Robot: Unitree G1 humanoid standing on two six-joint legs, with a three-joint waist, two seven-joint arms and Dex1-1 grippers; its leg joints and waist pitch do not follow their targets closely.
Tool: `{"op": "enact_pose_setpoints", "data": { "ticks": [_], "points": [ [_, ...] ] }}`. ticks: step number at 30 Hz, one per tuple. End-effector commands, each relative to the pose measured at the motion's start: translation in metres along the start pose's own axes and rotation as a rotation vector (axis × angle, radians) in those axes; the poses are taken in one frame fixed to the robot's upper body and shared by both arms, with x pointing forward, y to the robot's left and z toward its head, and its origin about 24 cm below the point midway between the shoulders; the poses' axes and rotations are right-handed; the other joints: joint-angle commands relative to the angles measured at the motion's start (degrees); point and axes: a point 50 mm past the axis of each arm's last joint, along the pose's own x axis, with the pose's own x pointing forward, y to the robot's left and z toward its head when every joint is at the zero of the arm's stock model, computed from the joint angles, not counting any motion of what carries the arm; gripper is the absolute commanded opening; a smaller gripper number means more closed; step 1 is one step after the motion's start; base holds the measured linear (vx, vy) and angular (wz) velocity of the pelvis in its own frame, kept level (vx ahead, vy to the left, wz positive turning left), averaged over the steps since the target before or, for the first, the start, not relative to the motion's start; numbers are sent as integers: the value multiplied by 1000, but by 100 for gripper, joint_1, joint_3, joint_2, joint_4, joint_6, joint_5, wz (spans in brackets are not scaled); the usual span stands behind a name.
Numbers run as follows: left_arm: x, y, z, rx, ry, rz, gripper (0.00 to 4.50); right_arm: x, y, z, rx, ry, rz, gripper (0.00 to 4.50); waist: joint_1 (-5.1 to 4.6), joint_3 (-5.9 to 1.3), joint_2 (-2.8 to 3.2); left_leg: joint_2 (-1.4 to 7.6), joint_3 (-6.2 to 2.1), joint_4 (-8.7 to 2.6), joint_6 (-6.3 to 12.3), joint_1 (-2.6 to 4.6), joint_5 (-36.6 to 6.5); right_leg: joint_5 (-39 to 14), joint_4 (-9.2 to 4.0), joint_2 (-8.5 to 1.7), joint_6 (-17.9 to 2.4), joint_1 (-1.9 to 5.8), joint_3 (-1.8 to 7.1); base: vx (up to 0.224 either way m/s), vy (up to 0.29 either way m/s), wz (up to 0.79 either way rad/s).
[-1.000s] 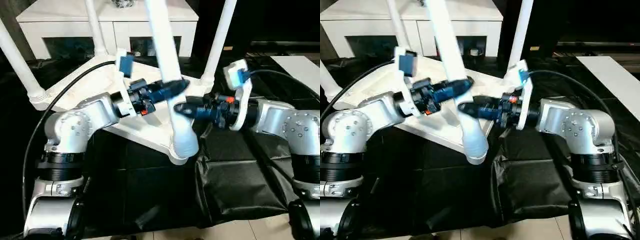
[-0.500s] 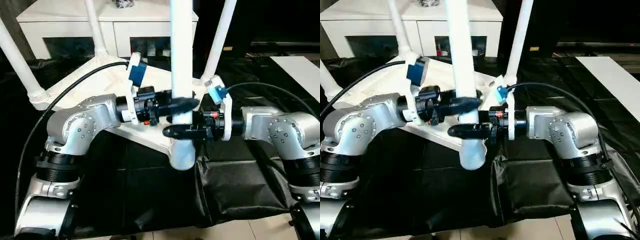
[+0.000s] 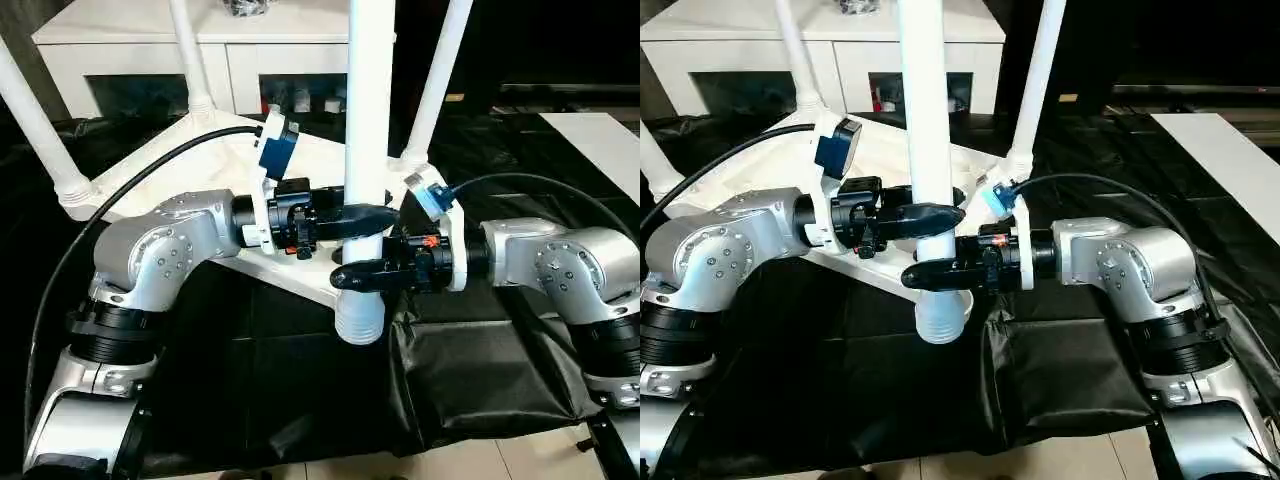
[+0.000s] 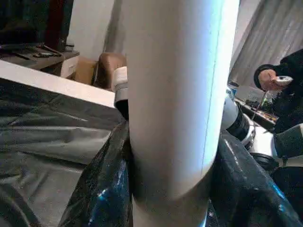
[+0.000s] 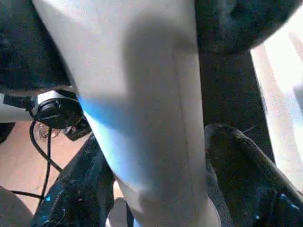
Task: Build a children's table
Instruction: Pick table leg
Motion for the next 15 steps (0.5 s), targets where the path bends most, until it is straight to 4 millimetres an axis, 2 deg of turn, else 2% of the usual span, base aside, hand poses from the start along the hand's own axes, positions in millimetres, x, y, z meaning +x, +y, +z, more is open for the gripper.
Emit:
{"op": "enact_pose_setpoints", "data": {
  "ticks": [1, 3, 4, 6, 7, 9, 12, 13, 14, 15],
  "points": [
    [2, -4, 4, 27, 11, -33, 188, -3, -1, 0, -16, 9, -27, 264, -11, -427, -44, 272, -114, -417, -135, 133, -924, -1233, -351, -299, -1278, 284, 258, 0, 0, 0],
    [2, -3, 4, 27, 10, -33, 188, -3, -1, 0, -15, 4, -26, 249, -10, -427, -40, 278, -120, -422, -147, 139, -943, -1265, -351, -298, -1264, 280, 257, 0, 0, 0],
    [2, -3, 4, 28, 10, -30, 188, -3, -1, 0, -16, 0, -29, 228, -10, -426, -40, 279, -120, -422, -152, 142, -956, -1277, -353, -300, -1266, 278, 257, 0, 0, 0],
    [1, -2, 4, 29, 7, -14, 188, -3, -2, 0, -18, -9, -34, 223, -8, -428, -38, 275, -118, -420, -156, 139, -953, -1268, -354, -303, -1269, 280, 259, 0, 0, 0],
    [2, -2, 5, -2, -3, -15, 223, -3, -2, 0, -18, -12, -36, 221, -9, -428, -39, 272, -119, -419, -158, 134, -956, -1276, -352, -298, -1258, 280, 257, 0, 0, 0],
    [2, -1, 9, -60, -42, -10, 258, -3, -2, 0, -19, -21, -40, 210, -7, -430, -34, 266, -115, -410, -181, 140, -979, -1277, -345, -299, -1297, 281, 255, 0, 0, 0],
    [-1, -5, 9, -69, -25, -51, 260, -4, -2, -1, -18, -33, -46, 203, 3, -434, -26, 265, -125, -415, -161, 140, -968, -1297, -348, -299, -1293, 283, 250, 0, 0, 0],
    [-2, -7, 8, -73, -28, -63, 267, -5, -2, -1, -17, -41, -51, 198, -4, -430, -24, 268, -124, -418, -155, 138, -957, -1245, -347, -293, -1291, 280, 252, 0, 0, 0],
    [-2, -8, 8, -77, -30, -72, 296, -6, -2, -1, -17, -47, -55, 194, -2, -435, -22, 269, -122, -418, -152, 142, -957, -1211, -342, -292, -1292, 282, 251, 0, 0, 0],
    [-2, -8, 8, -78, -30, -74, 300, -6, -2, -1, -17, -48, -56, 194, 1, -436, -1, 267, -124, -416, -159, 142, -962, -1192, -336, -293, -1301, 280, 250, 0, 0, 0]
  ]
}}
